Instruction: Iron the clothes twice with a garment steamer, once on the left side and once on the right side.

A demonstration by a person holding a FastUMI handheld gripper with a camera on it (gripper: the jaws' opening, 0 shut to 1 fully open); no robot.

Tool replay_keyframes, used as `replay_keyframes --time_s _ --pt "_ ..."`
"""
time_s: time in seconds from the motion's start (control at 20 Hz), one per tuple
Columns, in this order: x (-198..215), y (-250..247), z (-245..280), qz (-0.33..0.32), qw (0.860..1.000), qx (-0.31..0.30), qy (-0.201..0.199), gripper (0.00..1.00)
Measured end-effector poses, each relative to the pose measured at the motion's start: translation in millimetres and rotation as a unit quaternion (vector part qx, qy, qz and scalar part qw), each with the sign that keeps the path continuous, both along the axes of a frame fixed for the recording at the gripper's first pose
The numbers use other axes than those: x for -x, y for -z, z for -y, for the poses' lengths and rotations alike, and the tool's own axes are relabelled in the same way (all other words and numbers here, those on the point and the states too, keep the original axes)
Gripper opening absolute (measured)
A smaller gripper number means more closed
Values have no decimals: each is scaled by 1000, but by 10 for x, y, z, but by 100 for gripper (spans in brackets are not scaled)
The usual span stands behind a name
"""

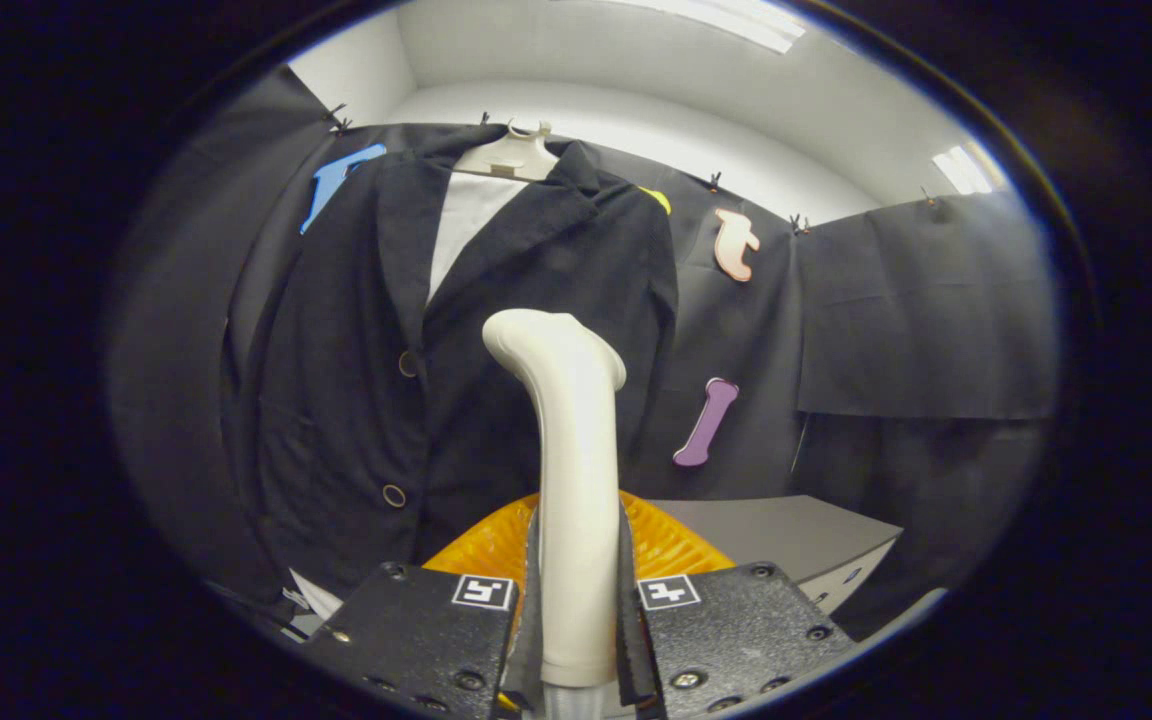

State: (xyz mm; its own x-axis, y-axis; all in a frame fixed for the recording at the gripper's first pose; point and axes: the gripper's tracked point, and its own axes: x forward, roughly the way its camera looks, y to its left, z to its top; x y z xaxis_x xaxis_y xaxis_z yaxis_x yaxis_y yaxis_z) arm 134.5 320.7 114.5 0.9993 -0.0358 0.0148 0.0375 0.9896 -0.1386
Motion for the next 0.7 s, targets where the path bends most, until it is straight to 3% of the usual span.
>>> replay_keyframes --time_s 0.7 --pt "349 719 115 -48 998 32 6 32"
